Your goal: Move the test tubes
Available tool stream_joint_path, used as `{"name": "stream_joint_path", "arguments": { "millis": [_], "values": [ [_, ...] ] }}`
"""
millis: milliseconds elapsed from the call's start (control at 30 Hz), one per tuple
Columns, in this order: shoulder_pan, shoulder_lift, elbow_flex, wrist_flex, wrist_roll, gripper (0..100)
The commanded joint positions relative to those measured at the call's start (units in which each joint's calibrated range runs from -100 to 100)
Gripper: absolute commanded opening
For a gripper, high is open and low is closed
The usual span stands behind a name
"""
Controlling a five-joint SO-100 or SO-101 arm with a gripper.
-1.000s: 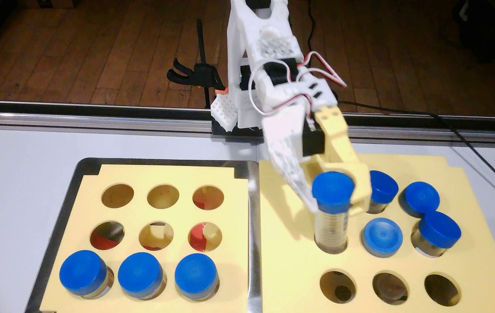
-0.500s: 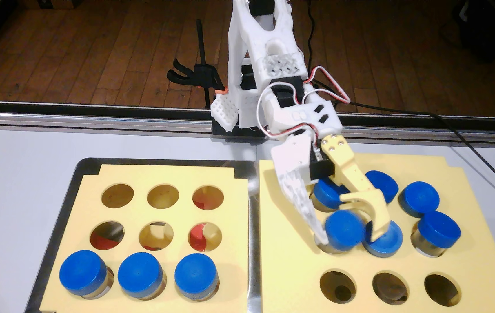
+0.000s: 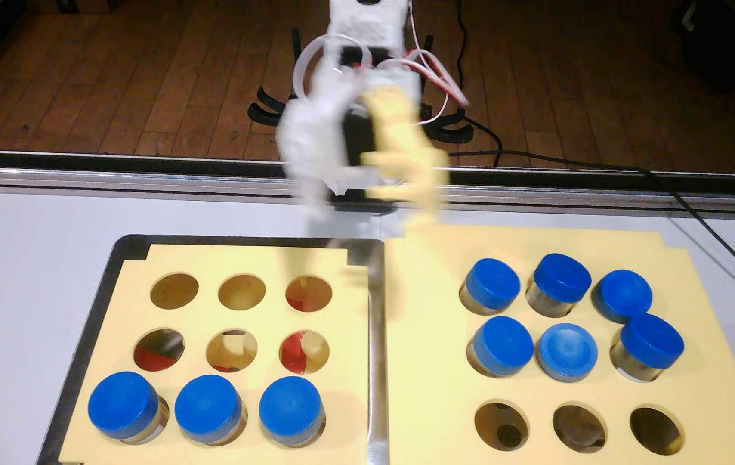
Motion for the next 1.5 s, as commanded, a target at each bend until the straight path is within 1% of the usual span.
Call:
{"name": "stream_joint_path", "arguments": {
  "millis": [0,100,200,433,867,967,1033,1067,1167,1333,1467],
  "values": [
    [2.92,-1.77,5.95,-0.72,0.41,28],
    [3.14,2.05,9.76,-0.92,0.56,28],
    [2.85,6.31,8.31,-1.01,2.24,28],
    [3.36,15.25,-1.22,-1.11,3.91,28],
    [4.03,29.93,-16.02,-1.11,3.49,27],
    [4.11,31.32,-16.84,-1.01,3.49,23],
    [4.11,31.41,-16.84,-1.01,3.49,17],
    [4.03,31.41,-17.02,-1.01,3.49,12],
    [4.03,31.32,-18.02,-1.01,3.44,6],
    [3.36,29.24,-25.55,-0.92,3.44,5],
    [2.85,20.55,-33.00,-0.92,3.44,5]
  ]
}}
